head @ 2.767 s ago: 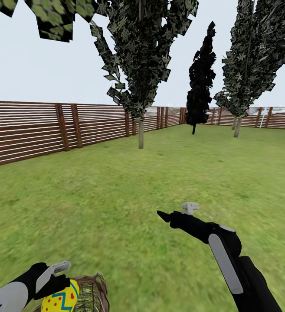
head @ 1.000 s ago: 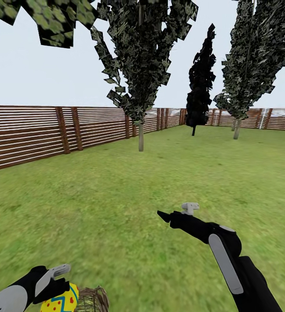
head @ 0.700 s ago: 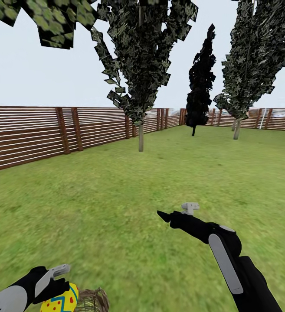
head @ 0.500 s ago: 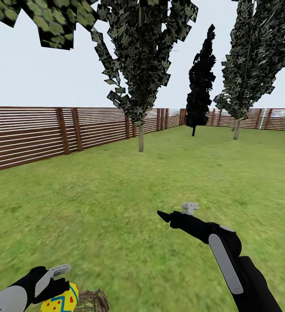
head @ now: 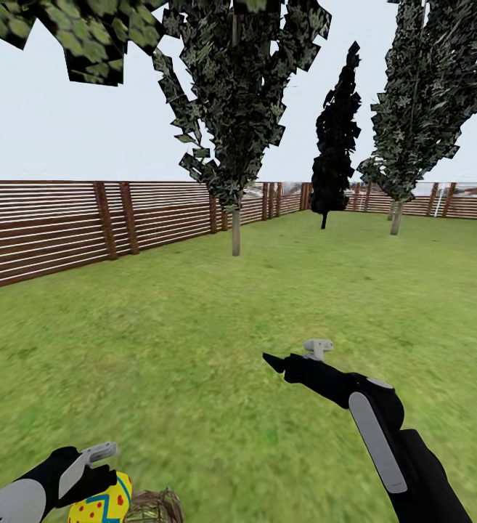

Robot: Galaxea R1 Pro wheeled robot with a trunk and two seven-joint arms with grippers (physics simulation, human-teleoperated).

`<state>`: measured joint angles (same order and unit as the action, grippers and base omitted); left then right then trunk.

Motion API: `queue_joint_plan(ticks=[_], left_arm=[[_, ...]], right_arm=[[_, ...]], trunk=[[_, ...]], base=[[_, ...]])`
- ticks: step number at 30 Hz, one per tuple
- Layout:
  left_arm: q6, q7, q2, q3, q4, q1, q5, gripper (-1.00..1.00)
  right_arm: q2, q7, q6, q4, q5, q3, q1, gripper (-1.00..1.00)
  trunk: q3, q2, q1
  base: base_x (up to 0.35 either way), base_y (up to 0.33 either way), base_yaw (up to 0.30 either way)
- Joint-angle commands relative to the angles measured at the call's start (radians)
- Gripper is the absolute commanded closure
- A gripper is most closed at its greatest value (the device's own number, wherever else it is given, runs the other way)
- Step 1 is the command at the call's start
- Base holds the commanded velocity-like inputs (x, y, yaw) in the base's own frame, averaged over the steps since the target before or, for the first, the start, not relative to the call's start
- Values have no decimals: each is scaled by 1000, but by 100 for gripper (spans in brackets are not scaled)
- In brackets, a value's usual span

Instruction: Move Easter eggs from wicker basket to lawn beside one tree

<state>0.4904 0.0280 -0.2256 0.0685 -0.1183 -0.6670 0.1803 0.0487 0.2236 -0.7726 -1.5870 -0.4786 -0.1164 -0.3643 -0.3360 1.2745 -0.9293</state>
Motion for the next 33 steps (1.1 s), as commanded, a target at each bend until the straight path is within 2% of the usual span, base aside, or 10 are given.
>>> queue_joint_plan(ticks=[1, 30, 33], left_arm=[[5, 1, 0, 7, -2, 0, 1, 100], [-4, 1, 3, 7, -1, 0, 1, 100], [-4, 1, 3, 7, -1, 1, 1, 100]], right_arm=[[0, 3, -4, -1, 3, 0, -1, -100], [0, 3, -4, -1, 3, 0, -1, -100], [0, 3, -4, -1, 3, -1, -1, -100]], trunk=[[2, -7, 4], [93, -210, 115], [93, -210, 115]], base=[[0, 0, 0], [0, 0, 0], [0, 0, 0]])
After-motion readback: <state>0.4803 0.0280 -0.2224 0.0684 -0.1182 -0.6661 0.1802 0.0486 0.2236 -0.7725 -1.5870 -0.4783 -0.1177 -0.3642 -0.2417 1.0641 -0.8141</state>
